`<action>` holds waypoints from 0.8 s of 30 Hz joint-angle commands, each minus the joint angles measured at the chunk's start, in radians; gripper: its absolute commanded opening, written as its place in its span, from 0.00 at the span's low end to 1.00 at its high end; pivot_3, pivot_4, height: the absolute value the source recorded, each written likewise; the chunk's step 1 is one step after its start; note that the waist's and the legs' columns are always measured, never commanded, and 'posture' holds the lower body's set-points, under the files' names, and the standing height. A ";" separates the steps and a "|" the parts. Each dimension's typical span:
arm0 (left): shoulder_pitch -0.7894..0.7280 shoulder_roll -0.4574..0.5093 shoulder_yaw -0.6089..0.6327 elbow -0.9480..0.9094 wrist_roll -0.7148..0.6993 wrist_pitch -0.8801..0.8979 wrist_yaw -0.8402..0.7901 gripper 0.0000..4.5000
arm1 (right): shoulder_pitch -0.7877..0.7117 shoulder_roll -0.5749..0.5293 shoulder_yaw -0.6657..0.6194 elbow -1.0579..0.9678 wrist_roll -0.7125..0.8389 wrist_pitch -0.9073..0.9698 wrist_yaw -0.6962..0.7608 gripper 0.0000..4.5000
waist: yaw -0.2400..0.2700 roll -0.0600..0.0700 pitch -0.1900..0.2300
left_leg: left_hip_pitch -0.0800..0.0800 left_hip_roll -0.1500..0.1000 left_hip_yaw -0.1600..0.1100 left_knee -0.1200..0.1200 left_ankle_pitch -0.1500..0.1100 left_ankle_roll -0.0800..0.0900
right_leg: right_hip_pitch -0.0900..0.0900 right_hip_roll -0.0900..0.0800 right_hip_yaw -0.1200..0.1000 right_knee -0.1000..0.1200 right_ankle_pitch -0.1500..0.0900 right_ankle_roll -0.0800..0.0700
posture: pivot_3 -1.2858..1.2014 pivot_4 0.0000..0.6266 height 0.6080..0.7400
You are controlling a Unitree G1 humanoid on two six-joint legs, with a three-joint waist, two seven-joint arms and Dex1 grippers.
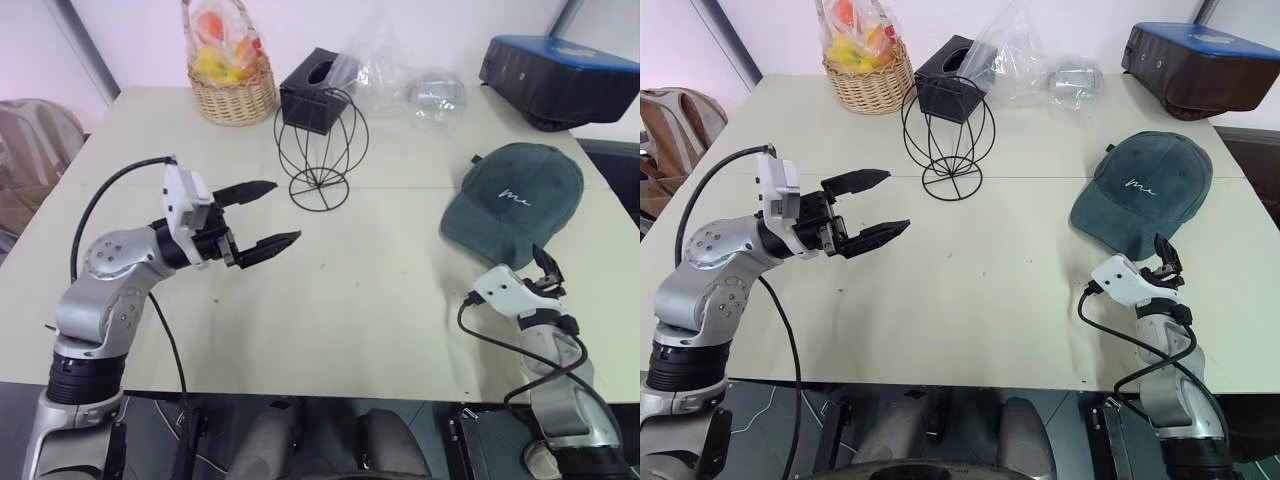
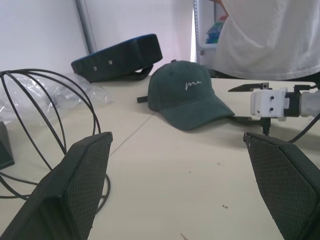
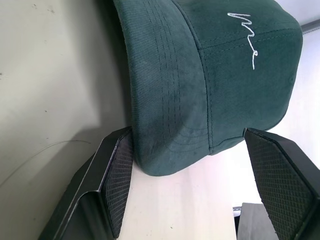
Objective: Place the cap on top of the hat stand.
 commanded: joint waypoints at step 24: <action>0.015 0.022 0.035 -0.050 -0.010 -0.013 0.020 1.00 | -0.055 0.019 0.052 0.091 0.019 -0.025 -0.057 0.65 | -0.003 -0.002 -0.001 | 0.010 0.001 0.003 -0.004 0.000 0.000 | 0.003 0.000 0.003 0.000 0.000 0.000 | 0.52 0.24 1.00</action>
